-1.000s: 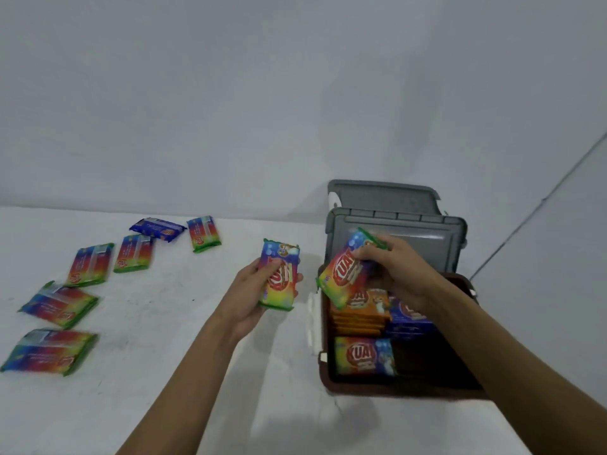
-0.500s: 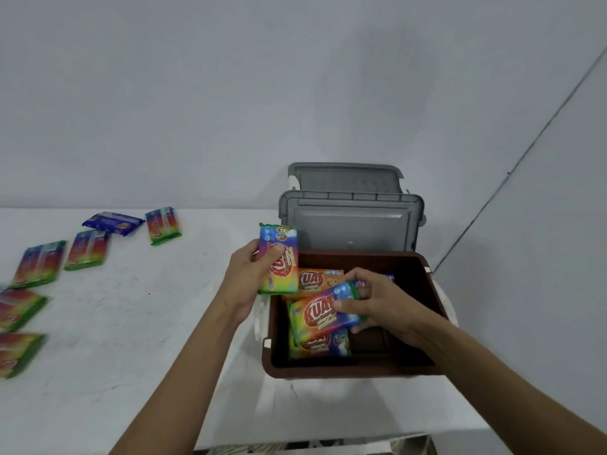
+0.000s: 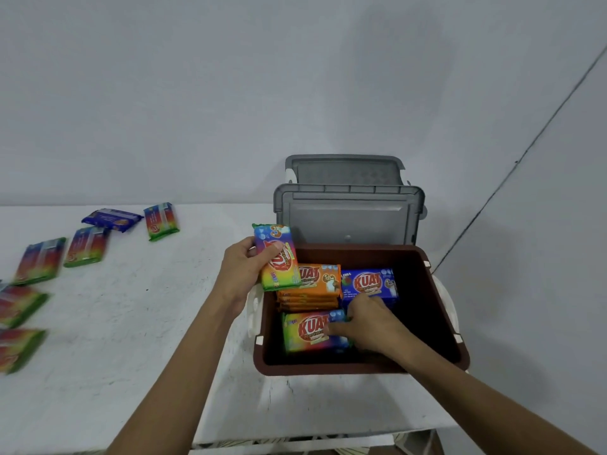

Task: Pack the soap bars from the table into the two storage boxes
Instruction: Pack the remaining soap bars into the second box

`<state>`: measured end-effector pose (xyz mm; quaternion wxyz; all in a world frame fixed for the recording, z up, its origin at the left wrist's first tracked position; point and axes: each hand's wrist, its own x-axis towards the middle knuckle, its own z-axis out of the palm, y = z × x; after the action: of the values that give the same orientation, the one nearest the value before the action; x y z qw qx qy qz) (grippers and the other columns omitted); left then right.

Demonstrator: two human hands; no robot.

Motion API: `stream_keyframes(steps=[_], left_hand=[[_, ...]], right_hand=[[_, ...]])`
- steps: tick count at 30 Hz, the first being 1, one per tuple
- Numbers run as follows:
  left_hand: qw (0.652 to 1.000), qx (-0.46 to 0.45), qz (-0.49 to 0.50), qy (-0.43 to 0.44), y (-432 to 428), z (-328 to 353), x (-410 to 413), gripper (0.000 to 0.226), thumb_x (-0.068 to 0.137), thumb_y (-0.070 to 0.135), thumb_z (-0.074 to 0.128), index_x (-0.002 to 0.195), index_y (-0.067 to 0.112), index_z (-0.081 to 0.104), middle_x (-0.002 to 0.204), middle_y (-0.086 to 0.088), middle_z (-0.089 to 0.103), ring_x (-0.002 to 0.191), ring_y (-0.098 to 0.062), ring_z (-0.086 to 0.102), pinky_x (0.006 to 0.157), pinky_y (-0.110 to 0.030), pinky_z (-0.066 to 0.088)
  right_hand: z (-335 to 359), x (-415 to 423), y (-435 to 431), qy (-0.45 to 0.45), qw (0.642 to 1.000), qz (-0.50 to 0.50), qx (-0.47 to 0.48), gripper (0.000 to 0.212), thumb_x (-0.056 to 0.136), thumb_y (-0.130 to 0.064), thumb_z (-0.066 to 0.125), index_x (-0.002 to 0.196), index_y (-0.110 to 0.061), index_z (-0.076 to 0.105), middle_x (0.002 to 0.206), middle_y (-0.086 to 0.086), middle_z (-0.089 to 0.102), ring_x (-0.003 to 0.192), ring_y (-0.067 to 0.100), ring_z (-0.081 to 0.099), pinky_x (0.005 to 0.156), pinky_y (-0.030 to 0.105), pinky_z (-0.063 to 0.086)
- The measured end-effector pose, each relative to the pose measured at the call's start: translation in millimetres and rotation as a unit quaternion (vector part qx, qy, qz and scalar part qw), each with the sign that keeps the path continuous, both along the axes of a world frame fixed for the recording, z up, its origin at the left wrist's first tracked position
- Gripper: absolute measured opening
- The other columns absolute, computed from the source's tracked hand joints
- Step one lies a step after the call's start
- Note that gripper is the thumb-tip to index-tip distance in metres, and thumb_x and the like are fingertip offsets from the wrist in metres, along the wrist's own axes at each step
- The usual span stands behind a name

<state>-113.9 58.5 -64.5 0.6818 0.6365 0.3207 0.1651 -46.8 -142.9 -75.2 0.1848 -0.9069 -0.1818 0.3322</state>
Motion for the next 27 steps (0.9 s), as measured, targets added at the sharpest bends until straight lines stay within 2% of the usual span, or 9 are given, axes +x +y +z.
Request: stream_keyframes(steps=[2, 6, 13, 18, 20, 22, 24, 25, 27], left_hand=[[1.0, 0.002, -0.001, 0.002, 0.5, -0.4, 0.9, 0.04, 0.087, 0.028, 0.068, 0.124, 0.015, 0.059, 0.108, -0.003, 0.071, 0.087, -0.015, 0.071, 0.068, -0.025, 0.058], [1.0, 0.0, -0.002, 0.0, 2.4, -1.7, 1.7, 0.039, 0.087, 0.027, 0.069, 0.123, 0.016, 0.059, 0.108, -0.004, 0.07, 0.089, -0.016, 0.071, 0.071, -0.029, 0.059], [1.0, -0.006, -0.002, -0.011, 4.1, -3.4, 4.1, 0.033, 0.087, 0.026, 0.07, 0.116, 0.021, 0.057, 0.099, 0.004, 0.069, 0.084, -0.013, 0.07, 0.065, -0.025, 0.058], [0.999, -0.027, 0.01, -0.022, 4.0, -3.1, 4.3, 0.029, 0.091, 0.028, 0.065, 0.118, 0.021, 0.056, 0.104, 0.0, 0.068, 0.087, -0.016, 0.069, 0.07, -0.032, 0.059], [0.999, -0.038, 0.012, -0.031, 3.2, 0.1, 3.0, 0.029, 0.093, 0.032, 0.061, 0.119, 0.021, 0.057, 0.104, 0.0, 0.068, 0.09, -0.018, 0.069, 0.072, -0.034, 0.058], [0.999, -0.038, 0.002, -0.039, 2.5, 3.9, 0.5, 0.026, 0.093, 0.033, 0.059, 0.117, 0.022, 0.058, 0.103, 0.001, 0.068, 0.09, -0.017, 0.068, 0.072, -0.035, 0.058], [0.999, -0.027, -0.023, -0.04, 2.2, 6.7, -3.5, 0.019, 0.093, 0.033, 0.059, 0.111, 0.026, 0.06, 0.101, 0.003, 0.069, 0.088, -0.016, 0.069, 0.069, -0.033, 0.058], [0.998, -0.02, -0.041, -0.037, 1.5, 8.3, -5.6, 0.016, 0.093, 0.033, 0.059, 0.108, 0.028, 0.061, 0.098, 0.004, 0.07, 0.086, -0.015, 0.07, 0.067, -0.031, 0.058], [0.996, -0.002, -0.089, -0.021, 0.1, 11.8, -9.3, 0.016, 0.093, 0.033, 0.06, 0.107, 0.029, 0.064, 0.094, 0.005, 0.073, 0.082, -0.014, 0.072, 0.063, -0.026, 0.057]], right_hand=[[0.5, 0.8, -0.4, -0.004, 1.0, 0.027, -0.012, 0.037, 0.083, -0.044, 0.074, 0.107, -0.02, 0.059, 0.116, 0.0, 0.064, 0.096, 0.01, 0.062, 0.085, 0.028, 0.055], [2.4, -0.8, -2.1, 0.088, 0.995, 0.04, 0.012, 0.041, 0.093, -0.038, 0.064, 0.125, -0.015, 0.056, 0.125, 0.001, 0.062, 0.097, 0.008, 0.06, 0.086, 0.025, 0.051], [-1.8, -4.2, 1.6, 0.105, 0.994, 0.042, 0.005, 0.045, 0.094, -0.042, 0.061, 0.13, -0.016, 0.053, 0.129, 0.001, 0.061, 0.108, 0.012, 0.061, 0.092, 0.028, 0.051], [0.2, -5.2, 0.2, 0.118, 0.992, 0.032, 0.02, 0.045, 0.094, -0.041, 0.061, 0.131, -0.017, 0.053, 0.13, 0.0, 0.06, 0.109, 0.011, 0.06, 0.094, 0.028, 0.051], [3.3, -4.3, -1.6, 0.124, 0.991, 0.036, 0.024, 0.042, 0.094, -0.041, 0.06, 0.129, -0.018, 0.054, 0.128, -0.001, 0.061, 0.102, 0.008, 0.06, 0.089, 0.025, 0.05], [11.0, -0.2, -4.3, 0.097, 0.994, 0.051, 0.007, 0.033, 0.094, -0.044, 0.06, 0.117, -0.019, 0.058, 0.113, -0.002, 0.065, 0.089, 0.006, 0.06, 0.081, 0.024, 0.051], [23.5, 7.0, -5.8, 0.009, 0.997, 0.076, -0.019, 0.031, 0.095, -0.048, 0.057, 0.097, -0.017, 0.06, 0.089, -0.003, 0.066, 0.074, 0.007, 0.062, 0.074, 0.026, 0.054], [30.0, 11.7, -5.1, -0.039, 0.995, 0.088, -0.017, 0.036, 0.095, -0.049, 0.055, 0.093, -0.014, 0.062, 0.083, -0.002, 0.067, 0.072, 0.01, 0.064, 0.073, 0.028, 0.056], [42.9, 20.1, -0.6, -0.106, 0.989, 0.099, 0.036, 0.04, 0.095, -0.049, 0.054, 0.092, -0.01, 0.067, 0.084, 0.003, 0.071, 0.074, 0.014, 0.067, 0.071, 0.031, 0.057]])
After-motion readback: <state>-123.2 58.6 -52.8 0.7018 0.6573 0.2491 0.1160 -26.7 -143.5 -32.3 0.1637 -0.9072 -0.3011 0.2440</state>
